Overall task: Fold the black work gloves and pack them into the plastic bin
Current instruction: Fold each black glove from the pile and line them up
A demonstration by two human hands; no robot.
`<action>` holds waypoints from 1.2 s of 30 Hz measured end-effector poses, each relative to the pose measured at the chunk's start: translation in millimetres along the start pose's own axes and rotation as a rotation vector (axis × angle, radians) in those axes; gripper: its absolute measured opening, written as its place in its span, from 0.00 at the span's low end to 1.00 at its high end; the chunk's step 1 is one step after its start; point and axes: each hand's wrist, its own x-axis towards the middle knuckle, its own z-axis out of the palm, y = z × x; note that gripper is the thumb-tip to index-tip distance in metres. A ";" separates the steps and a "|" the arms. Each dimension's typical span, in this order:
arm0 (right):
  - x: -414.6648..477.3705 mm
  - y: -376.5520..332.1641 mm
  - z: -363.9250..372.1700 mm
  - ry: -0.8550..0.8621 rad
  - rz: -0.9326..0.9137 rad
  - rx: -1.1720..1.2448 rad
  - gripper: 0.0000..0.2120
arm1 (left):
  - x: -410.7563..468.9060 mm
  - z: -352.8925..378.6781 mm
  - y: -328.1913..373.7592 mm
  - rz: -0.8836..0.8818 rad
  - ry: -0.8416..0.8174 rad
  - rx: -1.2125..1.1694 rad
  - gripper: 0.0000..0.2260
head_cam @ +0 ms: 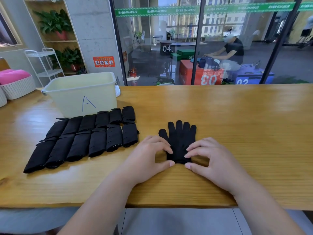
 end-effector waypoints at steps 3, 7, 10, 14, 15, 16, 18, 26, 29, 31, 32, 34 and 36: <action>1.6 -0.1 1.6 -0.005 0.024 -0.015 0.13 | 1.1 2.1 0.2 0.002 0.027 -0.016 0.09; 0.5 0.3 2.3 0.019 0.027 -0.037 0.15 | 1.4 4.2 -0.2 0.006 0.045 -0.056 0.04; 0.7 1.5 3.3 0.022 0.035 -0.043 0.14 | 1.2 4.1 -0.3 -0.015 0.038 -0.100 0.02; -1.0 1.0 2.7 0.063 0.020 -0.048 0.11 | 0.7 4.4 -0.4 -0.018 0.036 -0.135 0.02; -1.3 0.2 2.4 0.070 0.006 -0.047 0.10 | 0.7 4.6 -0.1 -0.019 0.038 -0.134 0.01; -1.6 -0.7 2.7 0.071 -0.015 -0.053 0.10 | 0.6 4.8 0.5 -0.019 0.041 -0.129 0.01; -1.2 -2.2 4.3 0.055 -0.046 -0.075 0.08 | 0.2 5.7 1.5 -0.016 0.052 -0.107 0.01; 1.1 -3.8 8.8 0.074 -0.057 -0.193 0.10 | 1.4 7.5 4.9 -0.008 0.092 -0.025 0.01; 1.7 -5.3 9.5 0.081 -0.057 -0.205 0.09 | 1.1 6.9 3.6 0.010 0.091 0.000 0.04; 2.6 -5.7 9.8 0.087 -0.039 -0.196 0.08 | 0.6 6.3 2.9 0.021 0.093 0.011 0.08; 3.0 -5.6 9.7 0.092 -0.029 -0.187 0.08 | 0.5 6.0 3.2 0.027 0.090 0.018 0.11; 3.2 -4.6 9.8 0.103 -0.005 -0.169 0.07 | 0.7 6.0 4.4 0.037 0.085 0.034 0.14; 2.9 -3.3 9.5 0.106 0.021 -0.135 0.06 | 1.5 6.5 5.6 0.035 0.093 0.060 0.15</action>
